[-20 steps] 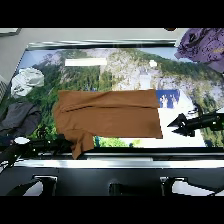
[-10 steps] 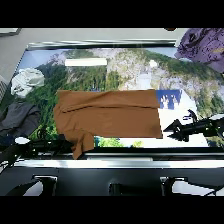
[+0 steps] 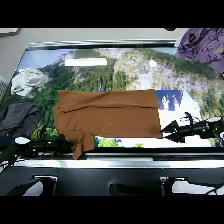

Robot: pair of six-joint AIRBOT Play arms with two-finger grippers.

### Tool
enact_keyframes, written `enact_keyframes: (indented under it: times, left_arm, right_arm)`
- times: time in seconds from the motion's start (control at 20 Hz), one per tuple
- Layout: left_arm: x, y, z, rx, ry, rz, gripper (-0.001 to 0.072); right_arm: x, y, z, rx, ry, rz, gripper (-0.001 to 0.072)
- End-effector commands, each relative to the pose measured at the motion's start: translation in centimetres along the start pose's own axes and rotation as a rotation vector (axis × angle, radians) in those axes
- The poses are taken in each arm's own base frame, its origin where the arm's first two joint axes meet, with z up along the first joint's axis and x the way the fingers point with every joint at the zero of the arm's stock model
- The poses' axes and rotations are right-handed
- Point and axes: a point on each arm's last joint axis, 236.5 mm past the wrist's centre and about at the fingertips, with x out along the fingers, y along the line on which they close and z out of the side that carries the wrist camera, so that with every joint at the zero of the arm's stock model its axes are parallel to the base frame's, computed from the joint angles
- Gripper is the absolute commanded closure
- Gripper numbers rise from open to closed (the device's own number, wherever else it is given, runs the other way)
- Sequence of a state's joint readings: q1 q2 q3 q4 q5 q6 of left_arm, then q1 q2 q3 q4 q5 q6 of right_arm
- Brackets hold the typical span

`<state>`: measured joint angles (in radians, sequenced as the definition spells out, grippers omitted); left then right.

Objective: Fold the clothes and pants, and hang the long-sleeved shirts on hangers.

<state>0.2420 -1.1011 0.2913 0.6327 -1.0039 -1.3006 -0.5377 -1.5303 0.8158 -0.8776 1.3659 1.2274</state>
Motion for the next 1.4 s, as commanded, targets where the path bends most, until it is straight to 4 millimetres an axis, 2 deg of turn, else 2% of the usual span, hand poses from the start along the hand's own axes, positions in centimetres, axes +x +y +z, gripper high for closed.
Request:
enact_keyframes:
  times: [0.0, 0.35, 0.45, 0.5, 0.55, 0.6, 0.7, 0.75, 0.85, 1.0, 1.15, 1.35]
  left_arm:
    - [0.0, -0.1, 0.0, 0.0, 0.0, -0.002, 0.0687]
    - [0.0, -0.1, -0.1, 0.0, 0.004, -0.003, 0.0688]
    - [0.0, -0.1, -0.1, 0.001, 0.004, -0.003, 0.0687]
    - [0.0, -0.1, -0.1, 0.001, 0.004, -0.003, 0.0687]
    - [0.0, -0.1, -0.1, 0.001, 0.004, -0.003, 0.0688]
    - [0.0, -0.1, -0.1, 0.001, 0.004, -0.003, 0.0688]
    - [0.0, -0.1, -0.1, 0.001, 0.004, -0.003, 0.0688]
    - [0.0, -0.1, -0.1, 0.001, 0.004, -0.003, 0.0688]
    - [-0.1, -0.3, 0.0, 0.009, 0.005, -0.003, 0.0689]
    - [-1.7, -1.4, 0.6, 0.108, 0.002, 0.023, 0.0692]
    - [-4.8, -2.1, 0.7, 0.208, -0.013, 0.114, 0.0691]
    - [-8.7, -2.1, -1.3, 0.278, -0.065, 0.21, 0.0691]
  right_arm:
    - [1.2, -1.3, -0.9, 0.009, 0.015, -0.019, 0.0243]
    - [1.3, -0.4, 0.8, 0.016, -0.059, 0.026, 0.0251]
    - [1.3, -0.4, 0.7, 0.01, -0.056, 0.023, 0.0342]
    - [1.3, -0.5, 0.8, 0.01, -0.06, 0.021, 0.0359]
    - [1.3, -0.5, 0.9, 0.009, -0.065, 0.02, 0.0427]
    - [1.3, -0.5, 1.1, 0.008, -0.072, 0.019, 0.0444]
    - [1.3, -0.4, 1.2, -0.009, -0.076, 0.024, 0.0615]
    - [1.3, -0.3, 1.2, -0.011, -0.079, 0.029, 0.0666]
    - [1.3, 0.0, 1.4, -0.018, -0.084, 0.041, 0.0685]
    - [1.1, 0.4, 0.6, -0.027, -0.061, 0.049, 0.0686]
    - [-0.1, 0.6, -1.0, -0.078, -0.034, 0.005, 0.0687]
    - [-3.5, -0.3, -3.3, -0.104, -0.073, -0.165, 0.0687]
